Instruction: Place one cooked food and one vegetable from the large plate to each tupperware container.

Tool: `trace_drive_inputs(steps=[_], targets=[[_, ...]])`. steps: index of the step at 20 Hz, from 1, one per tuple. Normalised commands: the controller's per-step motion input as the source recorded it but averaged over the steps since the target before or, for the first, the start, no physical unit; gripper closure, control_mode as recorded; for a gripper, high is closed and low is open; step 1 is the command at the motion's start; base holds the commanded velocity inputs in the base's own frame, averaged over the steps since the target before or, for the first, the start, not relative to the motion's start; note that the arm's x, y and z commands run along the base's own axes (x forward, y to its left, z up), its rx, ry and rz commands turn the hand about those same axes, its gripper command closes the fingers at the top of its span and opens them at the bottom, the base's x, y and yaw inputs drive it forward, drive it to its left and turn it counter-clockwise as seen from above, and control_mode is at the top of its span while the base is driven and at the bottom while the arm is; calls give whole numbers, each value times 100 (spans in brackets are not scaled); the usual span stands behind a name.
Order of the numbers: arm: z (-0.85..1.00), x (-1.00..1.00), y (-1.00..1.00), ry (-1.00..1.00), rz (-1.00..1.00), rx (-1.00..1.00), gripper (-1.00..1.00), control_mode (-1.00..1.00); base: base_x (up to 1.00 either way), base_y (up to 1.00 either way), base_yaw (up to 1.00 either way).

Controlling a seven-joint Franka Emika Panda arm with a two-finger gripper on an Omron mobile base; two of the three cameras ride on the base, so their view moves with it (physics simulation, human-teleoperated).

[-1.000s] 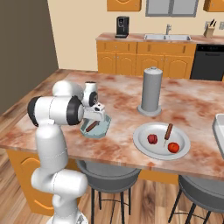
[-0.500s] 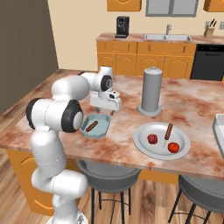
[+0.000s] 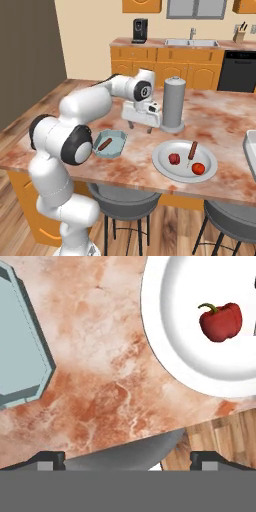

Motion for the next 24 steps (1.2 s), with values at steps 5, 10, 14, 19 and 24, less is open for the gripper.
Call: trace_drive_inputs(steps=[5, 10, 14, 19, 24], targets=[[-40, -16, -27, -2, 1, 3, -100, -100, 0, 0, 0], [-4, 45, -70, 7, 8, 3, -100, -100, 0, 0, 0], [-15, 12, -51, 8, 2, 0, -100, -100, 0, 0, 0], [-27, 8, -28, -1, -17, 9, -100, -100, 0, 0, 0], [-48, 37, -38, 0, -24, 12, -100, -100, 0, 0, 0]])
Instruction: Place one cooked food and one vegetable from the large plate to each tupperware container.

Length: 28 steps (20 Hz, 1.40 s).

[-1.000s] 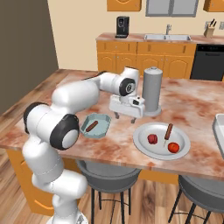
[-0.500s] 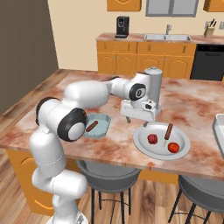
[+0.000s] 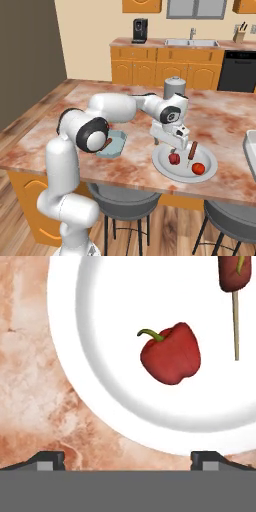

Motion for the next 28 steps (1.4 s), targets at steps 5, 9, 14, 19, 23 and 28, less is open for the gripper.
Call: trace_drive_inputs(steps=[5, 9, 14, 19, 23, 28], targets=[[-24, 29, -35, 1, -20, -2, -100, -100, 0, 0, 0], [-33, 13, -21, 0, -19, -1, -100, -100, 0, 0, 0], [-50, 0, -1, 6, -17, 0, -100, -100, 0, 0, 0], [-27, 27, -3, -1, -10, -8, -100, -100, 0, 0, 0], [-9, 13, -5, 1, -5, -4, -100, -100, 0, 0, 0], [-26, -30, 0, 9, -7, -1, -100, -100, 0, 0, 0]])
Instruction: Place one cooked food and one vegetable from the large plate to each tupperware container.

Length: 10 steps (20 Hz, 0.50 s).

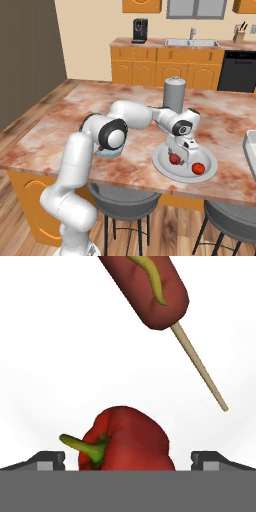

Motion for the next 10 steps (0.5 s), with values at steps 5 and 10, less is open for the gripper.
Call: trace_drive_inputs(steps=[5, 10], targets=[[-17, -13, 0, 7, -4, 0, -100, -100, 0, 0, 0], [0, 0, 0, 0, 0, 0, 100, -100, 0, 0, 0]])
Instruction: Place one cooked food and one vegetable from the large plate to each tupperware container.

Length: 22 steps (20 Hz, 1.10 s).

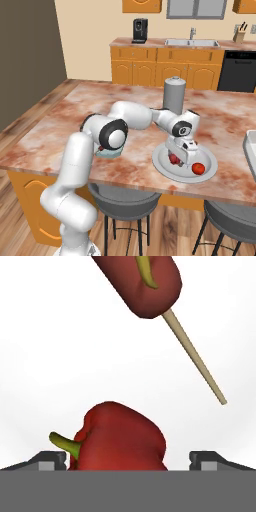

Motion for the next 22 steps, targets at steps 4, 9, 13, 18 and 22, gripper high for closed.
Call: trace_drive_inputs(steps=[4, 9, 13, 18, 22], targets=[[0, 0, 0, -3, -2, 0, 100, -100, 0, 0, 0], [-1, 0, 2, -1, -2, 0, 100, -100, 0, 0, 0], [36, -52, 26, -6, 11, -2, 100, -100, 0, 0, 0], [92, -61, 68, -11, 24, 0, 100, -100, 0, 0, 0], [71, -38, 100, -2, 32, 0, 100, -100, 0, 0, 0]])
